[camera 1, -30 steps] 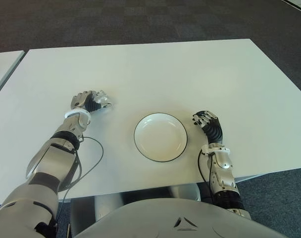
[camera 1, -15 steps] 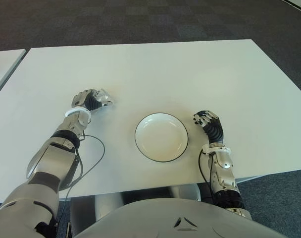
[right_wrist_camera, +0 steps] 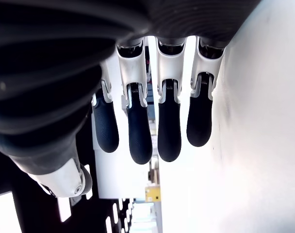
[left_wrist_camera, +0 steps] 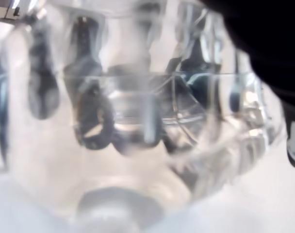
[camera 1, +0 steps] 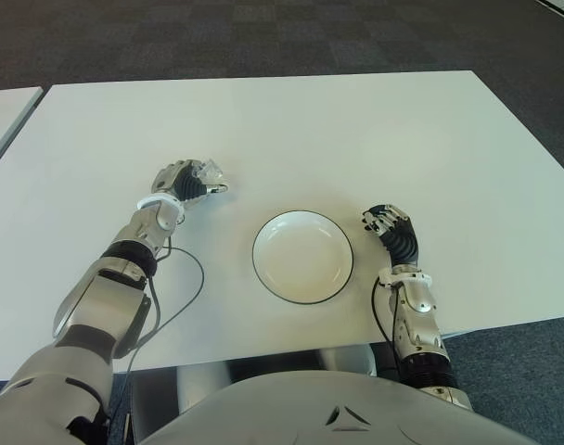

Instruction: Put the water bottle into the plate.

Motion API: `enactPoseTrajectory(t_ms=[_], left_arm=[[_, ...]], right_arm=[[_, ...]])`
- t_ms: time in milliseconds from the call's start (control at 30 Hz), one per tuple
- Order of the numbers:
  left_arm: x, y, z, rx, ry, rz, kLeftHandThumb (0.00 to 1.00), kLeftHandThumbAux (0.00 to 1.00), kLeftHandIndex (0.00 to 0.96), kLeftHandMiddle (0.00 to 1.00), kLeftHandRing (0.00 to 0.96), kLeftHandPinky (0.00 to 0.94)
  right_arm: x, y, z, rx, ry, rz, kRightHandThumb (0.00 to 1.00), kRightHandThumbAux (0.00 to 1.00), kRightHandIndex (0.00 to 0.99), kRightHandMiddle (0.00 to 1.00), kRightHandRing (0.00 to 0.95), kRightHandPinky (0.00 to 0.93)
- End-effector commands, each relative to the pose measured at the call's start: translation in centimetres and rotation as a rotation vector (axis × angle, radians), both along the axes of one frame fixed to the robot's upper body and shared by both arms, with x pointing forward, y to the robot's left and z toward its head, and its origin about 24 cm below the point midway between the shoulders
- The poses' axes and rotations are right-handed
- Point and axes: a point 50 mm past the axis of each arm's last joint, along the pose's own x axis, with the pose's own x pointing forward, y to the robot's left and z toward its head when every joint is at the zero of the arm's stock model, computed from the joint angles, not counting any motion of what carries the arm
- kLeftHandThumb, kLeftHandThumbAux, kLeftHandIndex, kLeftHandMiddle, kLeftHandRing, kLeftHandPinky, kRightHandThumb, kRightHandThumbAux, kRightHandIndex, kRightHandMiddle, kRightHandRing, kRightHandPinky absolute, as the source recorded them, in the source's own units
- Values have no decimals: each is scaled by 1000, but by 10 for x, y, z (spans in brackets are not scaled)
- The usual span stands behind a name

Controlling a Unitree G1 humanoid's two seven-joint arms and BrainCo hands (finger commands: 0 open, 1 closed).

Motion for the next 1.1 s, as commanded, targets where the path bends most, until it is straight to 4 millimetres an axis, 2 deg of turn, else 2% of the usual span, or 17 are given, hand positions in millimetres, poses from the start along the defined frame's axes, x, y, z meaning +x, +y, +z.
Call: enactPoseTrajectory(t_ms=[33,100,400,800,867,1033,1100], left_arm=[[8,-8,29,36,-121,-80,852,670,395,536,867,807],[8,-15,41,46,-165,-113,852,670,395,535,865,807],[-5,-41,62,37,-249,-210,851,671,394,534,859,805],[-23,-80,82,51,-331,-371,852,669,397,539,840,663],[-26,-86,82,44,-338,-395,853,669,398,540,838,667],[-39,-108,82,25,-371,-487,852,669,397,542,848,794],[-41,-111,81,25,-375,-501,852,669,397,543,852,814]], right_arm=[[-10,1,-17,14,96,-4,711,725,429,490,480,488],[-10,1,-17,16,94,-1,711,725,429,490,479,487],[-10,2,-17,30,95,4,711,726,429,491,479,499],[-10,3,-17,40,88,0,711,725,429,491,480,506],[-10,3,-17,42,87,2,711,725,429,491,481,507],[-10,3,-17,46,84,6,711,725,429,491,479,500],[-10,3,-17,45,84,6,711,725,429,490,478,496]])
